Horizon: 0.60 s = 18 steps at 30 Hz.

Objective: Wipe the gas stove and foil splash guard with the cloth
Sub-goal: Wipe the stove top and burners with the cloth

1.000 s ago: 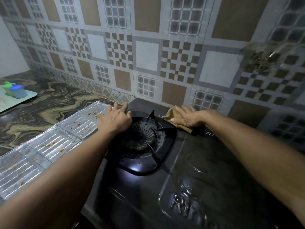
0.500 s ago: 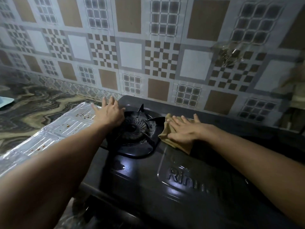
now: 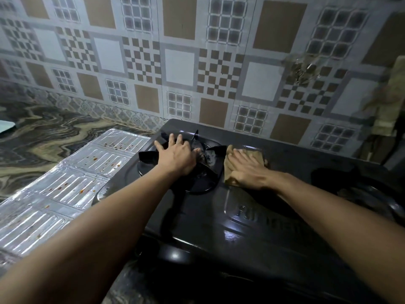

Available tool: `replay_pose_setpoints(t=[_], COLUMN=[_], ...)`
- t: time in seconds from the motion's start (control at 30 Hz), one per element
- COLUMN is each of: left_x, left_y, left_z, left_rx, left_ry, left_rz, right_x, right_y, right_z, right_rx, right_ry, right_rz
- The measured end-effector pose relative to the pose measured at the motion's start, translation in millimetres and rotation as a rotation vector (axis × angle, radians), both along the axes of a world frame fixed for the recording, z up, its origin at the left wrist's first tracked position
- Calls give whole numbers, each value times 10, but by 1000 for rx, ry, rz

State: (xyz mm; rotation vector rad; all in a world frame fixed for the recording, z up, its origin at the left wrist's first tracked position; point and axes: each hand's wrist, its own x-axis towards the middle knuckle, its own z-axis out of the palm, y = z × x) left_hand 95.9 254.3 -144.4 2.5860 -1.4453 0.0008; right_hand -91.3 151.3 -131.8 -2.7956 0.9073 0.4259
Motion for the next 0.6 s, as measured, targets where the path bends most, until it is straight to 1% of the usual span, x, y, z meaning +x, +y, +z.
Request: replay_pose_setpoints(t=[0.1,0.17,0.3,0.37,0.5,0.6], left_x=[-1,-9,-28,17,106,129], left_y=[-5,13,68,110,232,230], left_z=[13,17,82,139,100,25], left_rx=[-41,-64,-68,-50,117,86], left_ry=[19,27,17,55,38,47], left_rz=[20,70,179,174,124,107], right_x=[-216,-327,-231,-161,-214,-310], right_y=[423,640,598,549,690,968], right_z=[-58,-86,-122,-145,-194,-193], right_rx=[15,16,-45,-73,-96,-100], right_ry=[-5,-30,-95,-102,-110,-123], right_rz=[52,70,-28,-64,-54,-27])
